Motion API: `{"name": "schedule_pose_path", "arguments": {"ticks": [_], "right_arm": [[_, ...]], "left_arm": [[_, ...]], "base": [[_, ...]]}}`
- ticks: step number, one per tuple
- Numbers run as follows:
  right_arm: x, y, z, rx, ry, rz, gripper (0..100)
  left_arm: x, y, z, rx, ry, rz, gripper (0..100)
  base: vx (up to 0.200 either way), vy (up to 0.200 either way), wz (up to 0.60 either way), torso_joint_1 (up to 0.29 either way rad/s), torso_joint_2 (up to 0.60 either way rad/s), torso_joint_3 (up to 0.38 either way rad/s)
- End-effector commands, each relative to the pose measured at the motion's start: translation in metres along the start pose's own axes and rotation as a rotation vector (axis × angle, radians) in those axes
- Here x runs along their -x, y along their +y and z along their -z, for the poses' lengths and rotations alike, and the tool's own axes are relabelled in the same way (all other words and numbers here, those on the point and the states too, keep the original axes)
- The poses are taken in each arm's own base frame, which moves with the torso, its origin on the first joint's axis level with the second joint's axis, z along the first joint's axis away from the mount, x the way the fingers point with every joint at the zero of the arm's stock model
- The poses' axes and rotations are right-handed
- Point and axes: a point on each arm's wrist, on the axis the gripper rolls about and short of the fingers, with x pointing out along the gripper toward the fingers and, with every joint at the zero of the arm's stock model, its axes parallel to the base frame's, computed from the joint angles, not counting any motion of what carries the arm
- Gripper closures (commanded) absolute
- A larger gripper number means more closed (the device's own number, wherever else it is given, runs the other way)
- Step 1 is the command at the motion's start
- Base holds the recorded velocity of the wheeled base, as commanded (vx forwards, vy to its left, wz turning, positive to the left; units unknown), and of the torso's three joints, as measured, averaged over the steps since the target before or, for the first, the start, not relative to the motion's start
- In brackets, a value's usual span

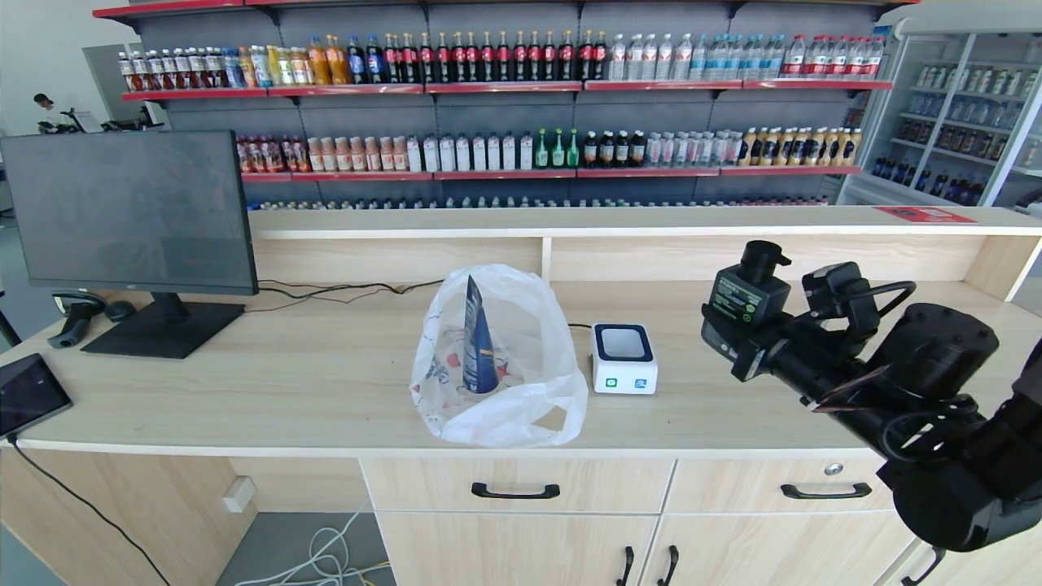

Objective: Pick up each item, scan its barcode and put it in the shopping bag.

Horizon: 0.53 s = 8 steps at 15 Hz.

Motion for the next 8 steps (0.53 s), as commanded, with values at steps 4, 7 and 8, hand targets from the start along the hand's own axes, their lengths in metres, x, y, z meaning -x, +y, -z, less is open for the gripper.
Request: {"name": "schedule_pose_path", "arguments": {"ticks": [4, 7, 8], "right_arm": [[0.018, -0.049, -0.002, 0.028, 0.005, 0.162, 100], [0.015, -0.049, 0.002, 0.025, 0.013, 0.160, 100], [0.014, -0.050, 0.004, 0.023, 0.018, 0.159, 100]], "left_arm": [[0.000, 0.000, 0.000, 0.000, 0.000, 0.000, 100], [0.000, 0.000, 0.000, -0.002, 0.000, 0.000, 100], [0.000, 0.000, 0.000, -0.003, 0.001, 0.000, 100]], "base": [[-0.050, 0.000, 0.00, 0.001, 0.00, 0.001], [-0.200, 0.000, 0.00, 0.012, 0.00, 0.001], [-0.200, 0.000, 0.00, 0.002, 0.00, 0.007]]}}
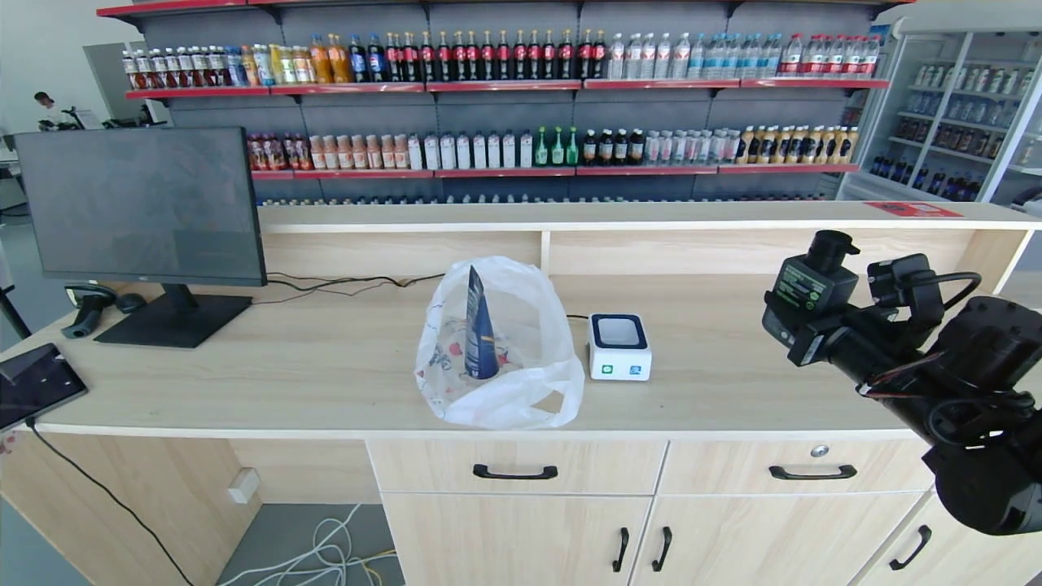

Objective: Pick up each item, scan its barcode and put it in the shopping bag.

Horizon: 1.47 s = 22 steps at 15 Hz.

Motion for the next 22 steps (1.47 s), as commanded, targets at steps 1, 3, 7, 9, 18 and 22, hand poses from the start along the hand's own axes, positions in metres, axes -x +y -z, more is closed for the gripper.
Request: {"name": "schedule_pose_path", "arguments": {"ticks": [1, 3, 7, 9, 18, 22], "right_arm": [[-0.0021, -0.0011, 0.0045, -0.003, 0.010, 0.002, 100], [-0.0008, -0.0002, 0.0052, -0.004, 0.015, 0.000, 100], [0.0006, 0.0000, 0.0034, -0.004, 0.012, 0.000, 100], [0.0014, 0.0000, 0.0017, -0.002, 0.008, 0.001, 100], [0.0006, 0.0045, -0.0011, -0.003, -0.001, -0.014, 100], [-0.0001, 0.0089, -0.0007, -0.007, 0.000, -0.028, 100]], "left_arm": [[0.0000, 0.0000, -0.0001, -0.001, -0.001, 0.000, 100], [0.0000, 0.0000, 0.0001, 0.004, 0.001, -0.002, 100], [0.0000, 0.0000, 0.0001, 0.004, 0.001, -0.002, 100], [0.0000, 0.0000, 0.0001, 0.004, 0.001, -0.002, 100], [0.0000, 0.0000, 0.0001, 0.002, 0.001, 0.000, 100], [0.0000, 0.0000, 0.0001, 0.004, 0.001, 0.000, 100]], "base": [[0.000, 0.000, 0.00, 0.000, 0.00, 0.000], [0.000, 0.000, 0.00, 0.000, 0.00, 0.000], [0.000, 0.200, 0.00, 0.011, 0.01, 0.004], [0.000, 0.200, 0.00, 0.017, 0.01, 0.002], [0.000, 0.089, 0.00, 0.003, 0.00, 0.003], [0.000, 0.000, 0.15, 0.001, 0.00, 0.002]]}}
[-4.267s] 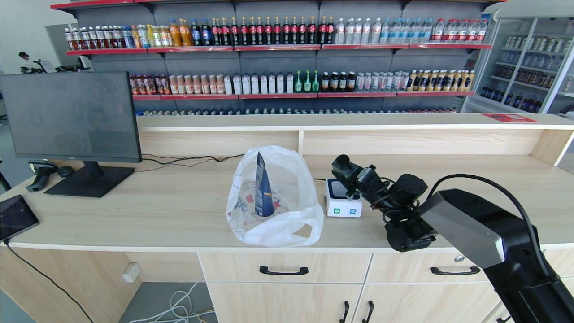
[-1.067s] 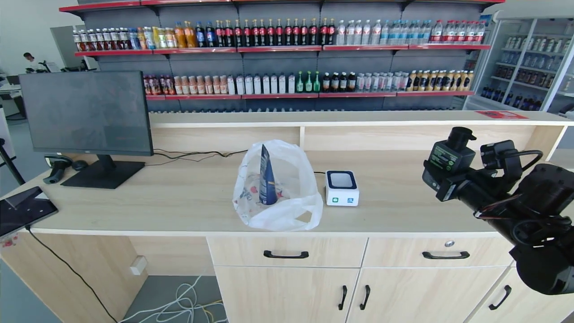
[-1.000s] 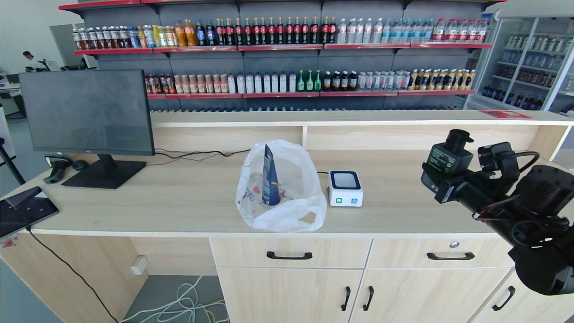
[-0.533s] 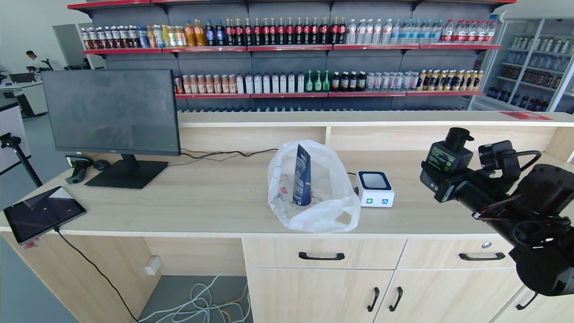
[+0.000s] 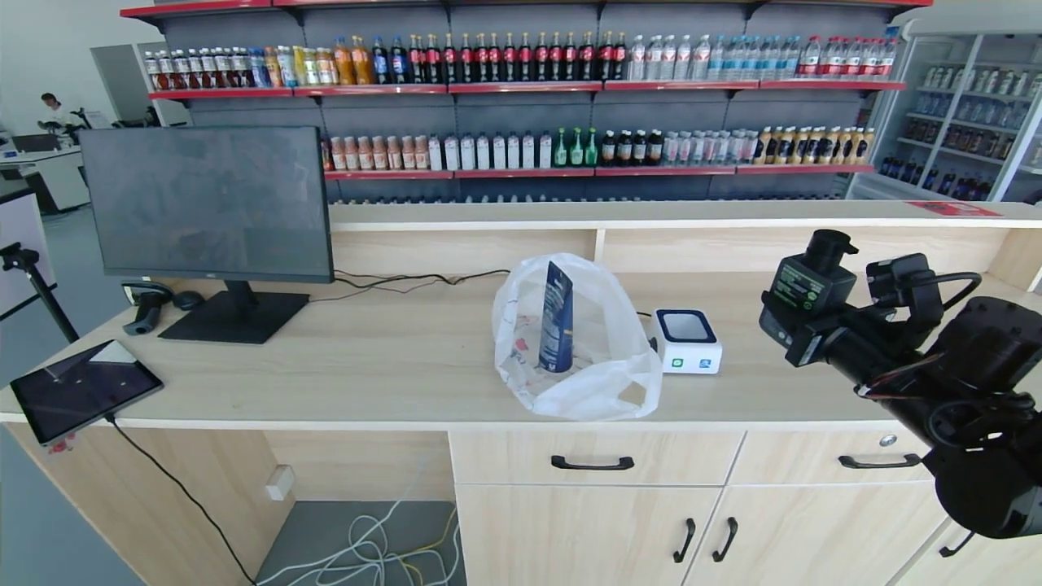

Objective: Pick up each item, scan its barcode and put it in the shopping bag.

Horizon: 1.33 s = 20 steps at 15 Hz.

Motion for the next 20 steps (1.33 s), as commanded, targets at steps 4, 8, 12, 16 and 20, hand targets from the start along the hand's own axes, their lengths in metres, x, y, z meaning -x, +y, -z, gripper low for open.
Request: {"name": "schedule_pose_path", "arguments": {"ticks": [4, 8, 12, 16, 20], "right_arm": [[0.002, -0.003, 0.005, -0.001, 0.019, 0.007, 100], [-0.014, -0.002, 0.005, -0.008, -0.014, -0.004, 100], [-0.029, 0.018, 0.014, -0.078, -0.011, -0.068, 100], [-0.045, 0.027, 0.022, -0.070, -0.018, -0.066, 100], [-0.059, 0.025, 0.045, -0.082, 0.010, -0.051, 100]], "left_arm": [[0.000, 0.000, 0.000, 0.000, 0.000, 0.000, 100], [0.000, 0.000, 0.000, 0.000, -0.002, -0.002, 100], [0.000, 0.000, 0.000, 0.000, -0.002, 0.000, 100], [0.000, 0.000, 0.000, 0.000, -0.002, 0.000, 100], [0.000, 0.000, 0.000, 0.000, -0.002, -0.002, 100]], "base": [[0.000, 0.000, 0.60, 0.000, 0.00, 0.002], [0.000, 0.000, 0.00, 0.000, 0.00, 0.000], [0.000, 0.000, 0.00, 0.000, 0.00, 0.000], [0.000, 0.000, 0.00, 0.000, 0.00, 0.000], [0.000, 0.000, 0.00, 0.000, 0.00, 0.000]]}}
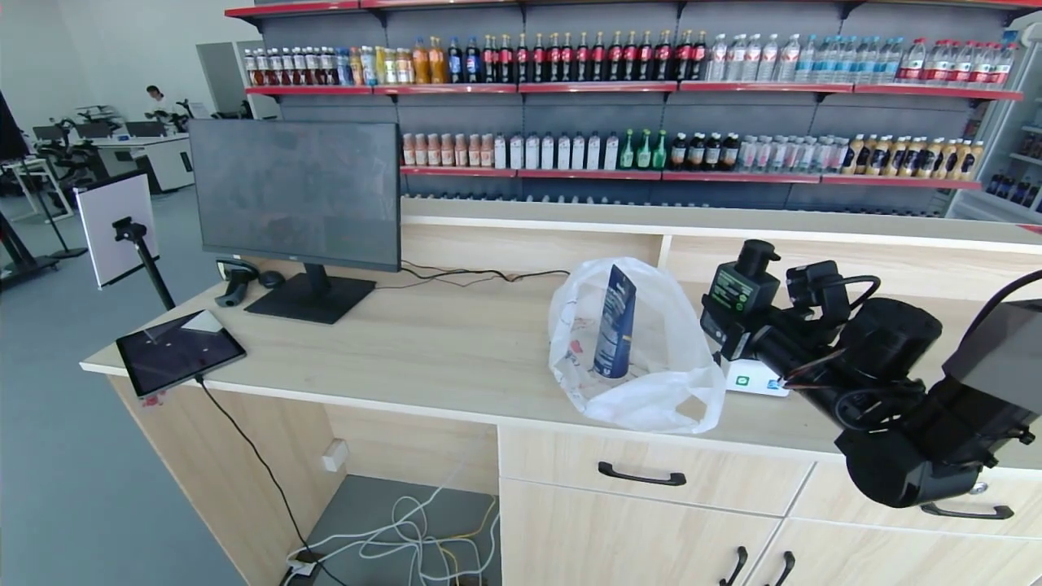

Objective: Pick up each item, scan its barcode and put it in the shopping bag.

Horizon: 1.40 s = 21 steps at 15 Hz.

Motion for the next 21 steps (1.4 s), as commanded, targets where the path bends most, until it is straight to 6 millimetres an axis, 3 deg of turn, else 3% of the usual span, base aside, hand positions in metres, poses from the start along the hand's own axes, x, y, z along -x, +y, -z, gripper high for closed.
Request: {"name": "schedule_pose_path", "arguments": {"ticks": [1, 10, 21], "right_arm": [[-0.015, -0.003, 0.015, 0.001, -0.001, 0.002, 100], [-0.035, 0.004, 0.051, -0.040, 0.036, -0.018, 100], [-0.070, 0.007, 0.076, -0.062, -0.028, 0.024, 100]], "left_arm": [[0.000, 0.000, 0.000, 0.000, -0.001, -0.001, 100], [0.000, 0.000, -0.001, -0.006, -0.006, -0.001, 100], [0.000, 0.000, 0.000, -0.006, -0.003, 0.001, 100]], "base": [[0.000, 0.000, 0.00, 0.000, 0.00, 0.000], [0.000, 0.000, 0.00, 0.000, 0.00, 0.000], [0.000, 0.000, 0.00, 0.000, 0.00, 0.000]]}}
